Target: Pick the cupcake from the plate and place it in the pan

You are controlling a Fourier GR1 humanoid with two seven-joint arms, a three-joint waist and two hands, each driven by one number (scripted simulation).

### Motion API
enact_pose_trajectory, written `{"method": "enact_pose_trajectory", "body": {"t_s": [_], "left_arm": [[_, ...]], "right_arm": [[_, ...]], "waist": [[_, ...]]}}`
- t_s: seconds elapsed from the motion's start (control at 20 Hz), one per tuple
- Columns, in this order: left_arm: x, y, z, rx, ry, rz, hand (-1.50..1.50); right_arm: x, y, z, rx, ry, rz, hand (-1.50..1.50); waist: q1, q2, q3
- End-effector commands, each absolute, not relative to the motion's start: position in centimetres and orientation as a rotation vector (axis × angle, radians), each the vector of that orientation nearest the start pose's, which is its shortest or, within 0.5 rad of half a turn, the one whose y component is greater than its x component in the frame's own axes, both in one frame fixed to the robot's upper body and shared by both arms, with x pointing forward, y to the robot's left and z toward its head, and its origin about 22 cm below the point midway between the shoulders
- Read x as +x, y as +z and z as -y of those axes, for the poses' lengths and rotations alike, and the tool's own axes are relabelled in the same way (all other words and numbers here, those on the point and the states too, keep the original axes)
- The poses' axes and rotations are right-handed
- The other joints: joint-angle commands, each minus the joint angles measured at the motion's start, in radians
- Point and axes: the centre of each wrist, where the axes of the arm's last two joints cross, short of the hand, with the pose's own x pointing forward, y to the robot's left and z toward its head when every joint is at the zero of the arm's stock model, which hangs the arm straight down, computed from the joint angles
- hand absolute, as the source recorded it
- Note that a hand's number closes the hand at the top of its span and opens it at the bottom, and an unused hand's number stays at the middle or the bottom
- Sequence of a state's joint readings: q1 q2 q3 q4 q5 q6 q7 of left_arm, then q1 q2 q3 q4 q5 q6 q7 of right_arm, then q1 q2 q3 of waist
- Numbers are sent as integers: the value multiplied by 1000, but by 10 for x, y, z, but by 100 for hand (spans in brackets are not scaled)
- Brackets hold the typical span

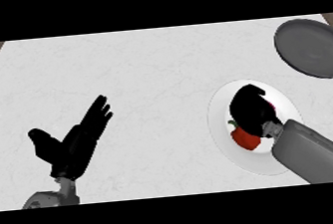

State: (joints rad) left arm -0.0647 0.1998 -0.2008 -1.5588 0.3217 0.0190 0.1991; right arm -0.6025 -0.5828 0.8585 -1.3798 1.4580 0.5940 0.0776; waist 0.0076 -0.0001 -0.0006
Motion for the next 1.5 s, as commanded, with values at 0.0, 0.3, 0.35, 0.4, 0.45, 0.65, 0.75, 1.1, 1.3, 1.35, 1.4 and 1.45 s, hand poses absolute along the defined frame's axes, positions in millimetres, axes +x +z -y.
{"method": "enact_pose_trajectory", "body": {"t_s": [0.0,0.3,0.35,0.4,0.45,0.65,0.75,1.1,1.3,1.35,1.4,1.45], "left_arm": [[241,6,-222,-242,-84,1363,0],[239,-1,-216,-226,-84,1365,0],[249,16,-225,-214,-60,1383,0],[251,17,-231,-207,-66,1365,0],[250,10,-229,-205,-39,1362,0],[245,11,-229,-192,-35,1366,0],[249,13,-225,-199,-52,1359,0],[255,17,-219,-212,-78,1363,0],[253,25,-234,-224,-78,1363,0],[256,32,-234,-201,-83,1352,0],[249,12,-214,-235,-89,1356,0],[237,10,-210,-258,-93,1347,0]], "right_arm": [[317,55,183,-1301,2532,628,150],[321,53,165,-1326,2273,788,150],[321,59,171,-1266,2086,818,150],[334,64,177,-1219,1920,835,150],[332,59,173,-1159,1779,843,150],[340,62,183,-1108,1237,910,150],[345,90,170,-1224,1038,1017,150],[337,120,145,-1250,548,1340,150],[337,131,179,-1150,337,1435,150],[330,136,189,-1121,289,1455,150],[335,118,166,-1115,295,1428,150],[336,118,182,-1127,264,1414,150]], "waist": [[2,1,1],[-1,2,1],[-23,-2,3],[-29,4,6],[-53,5,8],[-59,-1,10],[-44,-4,4],[-10,1,2],[-5,2,2],[-13,-1,2],[-4,2,1],[-3,0,1]]}}
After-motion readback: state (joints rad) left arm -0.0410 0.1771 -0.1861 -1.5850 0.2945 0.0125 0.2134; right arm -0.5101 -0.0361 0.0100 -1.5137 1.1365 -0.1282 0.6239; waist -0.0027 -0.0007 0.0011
